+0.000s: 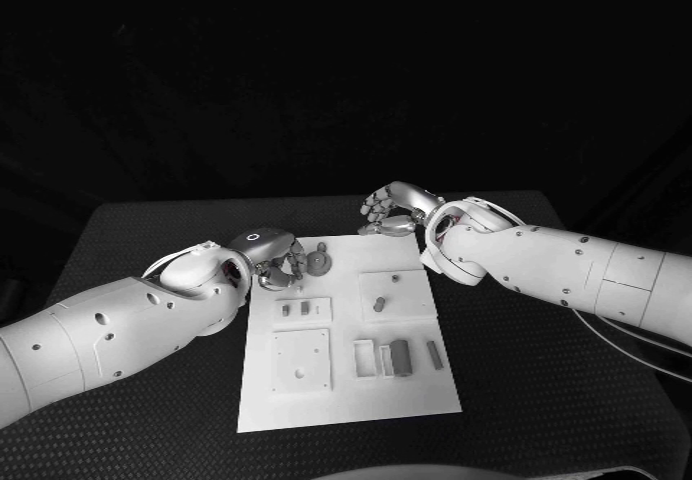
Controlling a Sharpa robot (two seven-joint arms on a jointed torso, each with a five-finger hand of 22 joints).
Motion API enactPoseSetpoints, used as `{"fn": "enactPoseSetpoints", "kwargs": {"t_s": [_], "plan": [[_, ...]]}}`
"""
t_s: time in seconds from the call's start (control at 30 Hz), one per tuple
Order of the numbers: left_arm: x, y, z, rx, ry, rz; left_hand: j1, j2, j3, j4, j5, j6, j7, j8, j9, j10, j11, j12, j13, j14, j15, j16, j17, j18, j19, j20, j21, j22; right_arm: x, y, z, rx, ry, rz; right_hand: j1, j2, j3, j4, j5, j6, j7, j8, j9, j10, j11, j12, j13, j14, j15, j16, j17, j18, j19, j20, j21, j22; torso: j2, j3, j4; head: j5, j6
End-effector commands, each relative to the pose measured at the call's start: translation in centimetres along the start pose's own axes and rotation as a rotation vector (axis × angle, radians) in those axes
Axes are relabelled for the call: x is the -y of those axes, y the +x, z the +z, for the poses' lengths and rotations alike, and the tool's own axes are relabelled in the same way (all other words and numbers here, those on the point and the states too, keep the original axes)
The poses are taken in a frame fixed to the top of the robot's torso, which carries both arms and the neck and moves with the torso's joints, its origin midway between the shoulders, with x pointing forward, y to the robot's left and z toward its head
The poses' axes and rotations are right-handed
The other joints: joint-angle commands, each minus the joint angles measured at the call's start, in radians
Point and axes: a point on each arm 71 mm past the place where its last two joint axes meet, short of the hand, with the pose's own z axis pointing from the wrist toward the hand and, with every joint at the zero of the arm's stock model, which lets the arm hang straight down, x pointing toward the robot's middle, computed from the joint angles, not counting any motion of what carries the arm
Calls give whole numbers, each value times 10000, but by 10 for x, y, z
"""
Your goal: Assemble the parts on the task board
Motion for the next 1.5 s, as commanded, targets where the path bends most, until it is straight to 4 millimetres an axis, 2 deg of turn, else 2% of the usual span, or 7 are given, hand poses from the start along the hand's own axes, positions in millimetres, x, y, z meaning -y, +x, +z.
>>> {"fn": "enactPoseSetpoints", "kwargs": {"t_s": [0.03,0.73,1.03,1.5], "plan": [[-2,3,0,-299,-106,-18,-38,77,49,10,33,87,16,54,9,111,38,64,-17,50,-29,-38,-15,895,33,-50,-41,137,-1,1,0,-98,-72,-11,63,-68,-22,51,21,-81,260,1,-18,-18,25,-39,-22,-68,22,-38,-15,-41,-59,22,-45,17,5,10,-3,26,-6],[-2,16,1,-800,-102,172,-67,93,37,14,34,73,22,50,4,105,40,40,-11,53,-28,-47,-19,888,32,-54,-53,141,-1,1,0,-97,-86,-7,77,-74,-32,61,21,-83,262,16,-32,-4,32,-33,-86,-84,51,-59,-39,-50,-86,28,-70,41,12,27,-22,51,-10],[-2,20,2,-974,-109,240,-84,93,28,15,33,65,26,47,1,101,42,30,-9,52,-26,-49,-21,884,31,-54,-57,144,-1,1,0,-88,-89,-7,81,-76,-34,62,20,-85,262,19,-35,0,33,-32,-99,-86,55,-63,-43,-51,-90,28,-75,46,7,12,-13,36,-24],[-2,27,4,-1217,-138,329,-114,102,12,17,33,47,34,40,-5,89,46,8,-5,49,-22,-51,-21,878,27,-56,-65,150,-2,2,1,-99,-107,-4,82,-77,-39,68,20,-87,266,23,-40,4,36,-30,-121,-90,62,-69,-51,-54,-97,30,-82,56,8,14,-13,20,-48]]}}
